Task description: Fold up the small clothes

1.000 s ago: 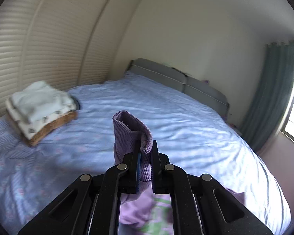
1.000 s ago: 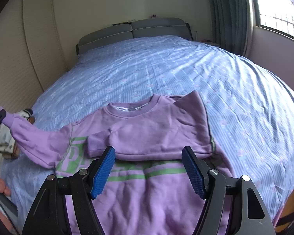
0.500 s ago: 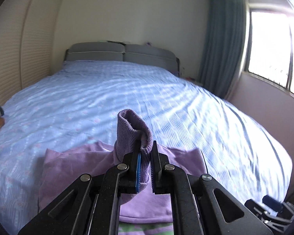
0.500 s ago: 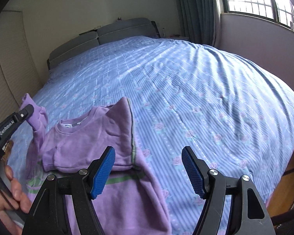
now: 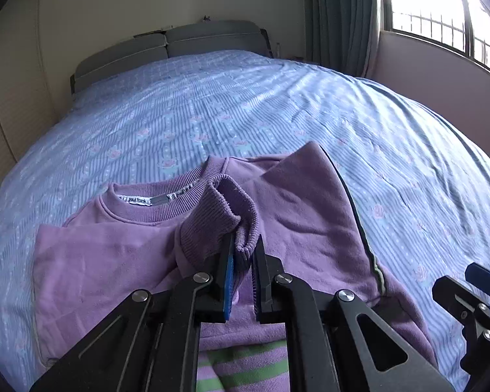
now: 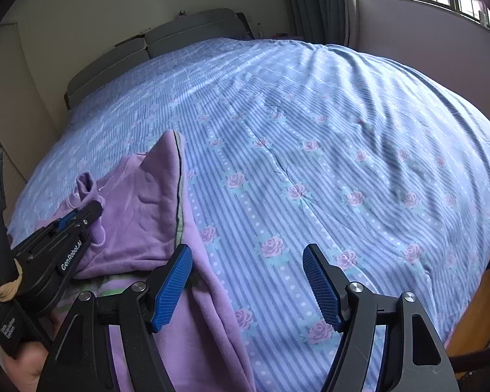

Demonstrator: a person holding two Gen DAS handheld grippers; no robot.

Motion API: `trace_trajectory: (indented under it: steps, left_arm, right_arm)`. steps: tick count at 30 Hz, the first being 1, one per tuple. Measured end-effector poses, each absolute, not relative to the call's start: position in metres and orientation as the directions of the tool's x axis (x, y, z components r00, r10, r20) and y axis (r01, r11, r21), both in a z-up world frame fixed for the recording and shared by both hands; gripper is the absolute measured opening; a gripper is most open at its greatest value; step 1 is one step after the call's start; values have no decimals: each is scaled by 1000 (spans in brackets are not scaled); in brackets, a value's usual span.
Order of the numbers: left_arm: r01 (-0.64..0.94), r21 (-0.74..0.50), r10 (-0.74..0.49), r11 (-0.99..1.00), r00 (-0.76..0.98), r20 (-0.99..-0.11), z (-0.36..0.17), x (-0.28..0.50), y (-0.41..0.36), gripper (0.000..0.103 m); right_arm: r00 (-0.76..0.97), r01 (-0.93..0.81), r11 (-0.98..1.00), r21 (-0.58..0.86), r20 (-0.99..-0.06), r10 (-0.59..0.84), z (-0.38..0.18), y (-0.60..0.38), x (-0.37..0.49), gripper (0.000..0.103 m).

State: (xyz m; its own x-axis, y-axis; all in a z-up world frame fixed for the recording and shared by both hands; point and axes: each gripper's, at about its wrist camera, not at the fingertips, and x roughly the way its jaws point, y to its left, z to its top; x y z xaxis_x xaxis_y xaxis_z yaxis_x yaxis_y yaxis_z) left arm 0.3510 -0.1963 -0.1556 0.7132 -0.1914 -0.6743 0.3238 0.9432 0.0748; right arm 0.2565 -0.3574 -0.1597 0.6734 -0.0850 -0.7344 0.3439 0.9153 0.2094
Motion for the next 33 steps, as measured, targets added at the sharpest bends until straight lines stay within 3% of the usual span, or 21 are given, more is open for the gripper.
trace_trajectory:
  steps: [1, 3, 5, 10, 16, 24, 26, 31, 33]
  left_arm:
    - [336, 81, -196, 938, 711, -675, -156, 347, -198, 22]
    - [336, 85, -195, 938, 713, -673, -155, 337, -195, 59]
    - [328, 75, -200, 942, 725, -659, -151, 326, -187, 72]
    - [283, 82, -160, 956, 731, -664, -147, 313, -152, 72]
    - [108, 24, -61, 994, 715, -697, -163, 314, -69, 75]
    - [2, -81, -61, 997, 676, -735, -174, 310, 3, 75]
    - [1, -87, -65, 996, 676, -734, -174, 306, 9, 75]
    - [-21, -78, -45, 997, 651, -757, -184, 306, 20, 75]
    - [-27, -98, -59, 995, 636, -770, -188, 311, 25, 75]
  right_arm:
    - [674, 344, 914, 213, -734, -83, -160, -358, 256, 70]
    - [673, 345, 913, 216, -735, -80, -162, -359, 257, 70]
    - [674, 342, 915, 215, -735, -80, -162, -358, 258, 70]
    - [688, 329, 922, 203, -720, -87, -158, -354, 259, 70]
    - [729, 268, 944, 189, -681, -71, -148, -339, 255, 70]
    - [779, 69, 954, 293, -613, 132, -132, -309, 284, 70]
    - [773, 37, 953, 299, -614, 162, -131, -299, 300, 67]
    - [709, -50, 969, 241, -675, 205, -136, -266, 338, 45]
    - [680, -84, 974, 211, -702, 210, -139, -255, 350, 44]
